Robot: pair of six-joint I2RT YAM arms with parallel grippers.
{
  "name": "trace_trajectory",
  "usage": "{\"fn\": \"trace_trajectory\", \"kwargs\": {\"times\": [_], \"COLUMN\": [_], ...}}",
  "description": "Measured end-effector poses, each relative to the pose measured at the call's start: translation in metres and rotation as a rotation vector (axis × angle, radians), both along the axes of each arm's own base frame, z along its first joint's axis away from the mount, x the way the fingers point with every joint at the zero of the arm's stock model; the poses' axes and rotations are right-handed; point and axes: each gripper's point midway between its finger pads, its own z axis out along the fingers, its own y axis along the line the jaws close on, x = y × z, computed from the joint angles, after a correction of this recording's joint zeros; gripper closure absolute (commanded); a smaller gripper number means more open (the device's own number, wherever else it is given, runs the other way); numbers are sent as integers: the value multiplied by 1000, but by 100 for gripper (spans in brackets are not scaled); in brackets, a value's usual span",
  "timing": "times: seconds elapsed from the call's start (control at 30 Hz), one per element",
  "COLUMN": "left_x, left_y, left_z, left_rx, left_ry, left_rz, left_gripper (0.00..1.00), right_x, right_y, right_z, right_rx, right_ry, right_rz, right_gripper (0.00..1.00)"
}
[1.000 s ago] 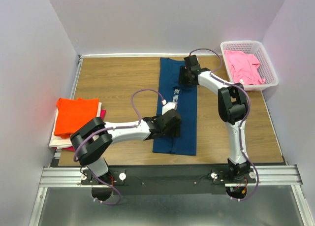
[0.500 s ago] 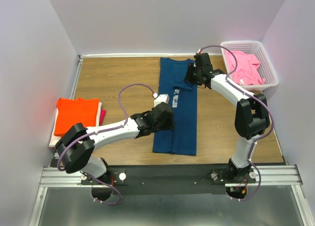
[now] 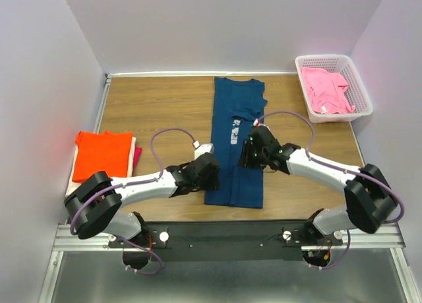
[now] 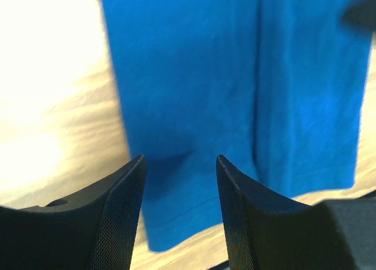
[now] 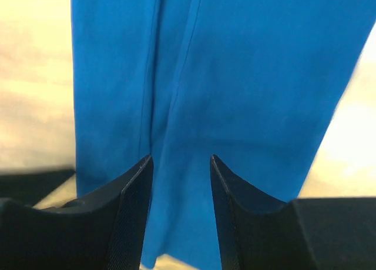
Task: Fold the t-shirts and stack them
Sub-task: Fold the tshirt
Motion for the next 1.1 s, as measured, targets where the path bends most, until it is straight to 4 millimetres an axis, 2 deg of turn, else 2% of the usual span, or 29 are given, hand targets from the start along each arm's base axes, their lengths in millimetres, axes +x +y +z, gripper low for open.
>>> {"fn": "trace_trajectory", "kwargs": {"times": [0.1, 0.23, 0.3, 0.43, 0.6, 0.87, 1.1], "left_x": [-7, -17, -20, -25, -26, -27, -31], "left_y": [6, 14, 17, 23, 23, 19, 17], "left_z": [-3, -9, -11, -14, -10, 3, 12], "left_rx": [-13, -26, -31, -39, -60, -150, -248], "left_ry": [14, 38, 48, 58, 55, 25, -2], "left_rz": [7, 18, 25, 38, 46, 39, 24], "left_gripper": [41, 41, 41, 41, 41, 41, 39], "right_x": [-35, -75, -93, -113, -121, -124, -123], "right_y": [7, 18, 26, 36, 42, 40, 46], "right_z": [-4, -13, -18, -21, -23, -48, -45], "right_rx": [28, 50, 58, 70, 71, 2, 30], "right_ry": [17, 54, 80, 104, 118, 164, 159], "right_rz": [22, 51, 68, 84, 79, 56, 45], "right_gripper": [55, 70, 70, 73, 73, 74, 73]}}
